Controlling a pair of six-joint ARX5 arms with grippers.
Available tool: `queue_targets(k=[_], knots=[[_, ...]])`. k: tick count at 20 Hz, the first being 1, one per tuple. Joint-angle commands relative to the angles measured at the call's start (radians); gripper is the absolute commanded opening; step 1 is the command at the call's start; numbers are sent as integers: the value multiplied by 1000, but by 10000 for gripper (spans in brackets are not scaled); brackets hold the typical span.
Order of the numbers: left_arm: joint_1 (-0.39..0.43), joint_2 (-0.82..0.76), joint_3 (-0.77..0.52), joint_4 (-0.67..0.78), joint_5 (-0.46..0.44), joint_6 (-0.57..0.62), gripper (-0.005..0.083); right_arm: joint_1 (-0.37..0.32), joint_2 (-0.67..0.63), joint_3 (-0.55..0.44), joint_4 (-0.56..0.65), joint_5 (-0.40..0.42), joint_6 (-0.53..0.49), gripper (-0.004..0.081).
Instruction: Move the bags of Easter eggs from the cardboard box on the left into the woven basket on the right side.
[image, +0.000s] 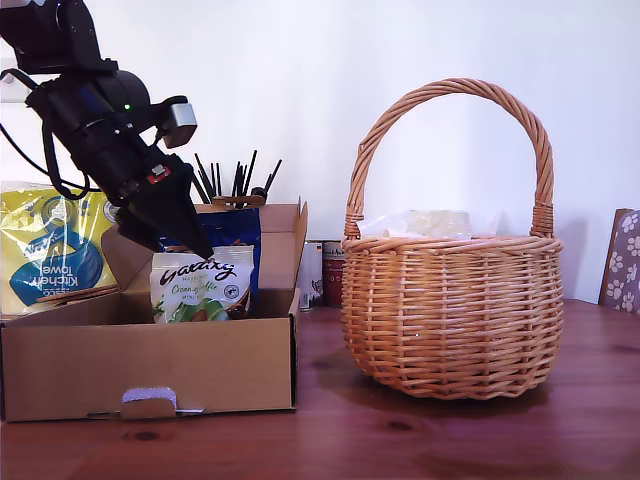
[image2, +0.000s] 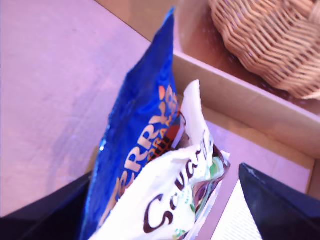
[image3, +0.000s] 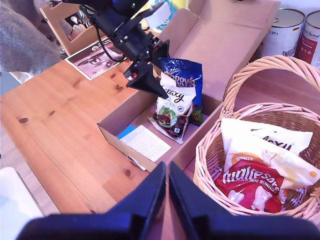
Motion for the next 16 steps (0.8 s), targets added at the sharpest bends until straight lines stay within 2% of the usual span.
queue_targets(k=[1,4,10,11,12,15,16], knots=[[-16,40,-13,-18,-12,1,780,5,-5,-10,6,-4,0,-12],[-36,90,-14,-66,-32,2,780,5,-5,-10,6,-7,0,-12],[-66,125,-14,-55,-116,2,769,5,-5,-10,6,-7,-1,-12],[-66,125,-14,-48,-122,2,709,5,-5,-10,6,-7,-1,-12],[-66,125,-14,-46,-132,2,605,5,-5,-10,6,-7,-1,-12],[-66,124,-14,-52,-133,1,180,5,-5,-10,6,-7,-1,-12],[-66,122,-13,-61,-133,2,94,5,-5,-10,6,-7,-1,-12]])
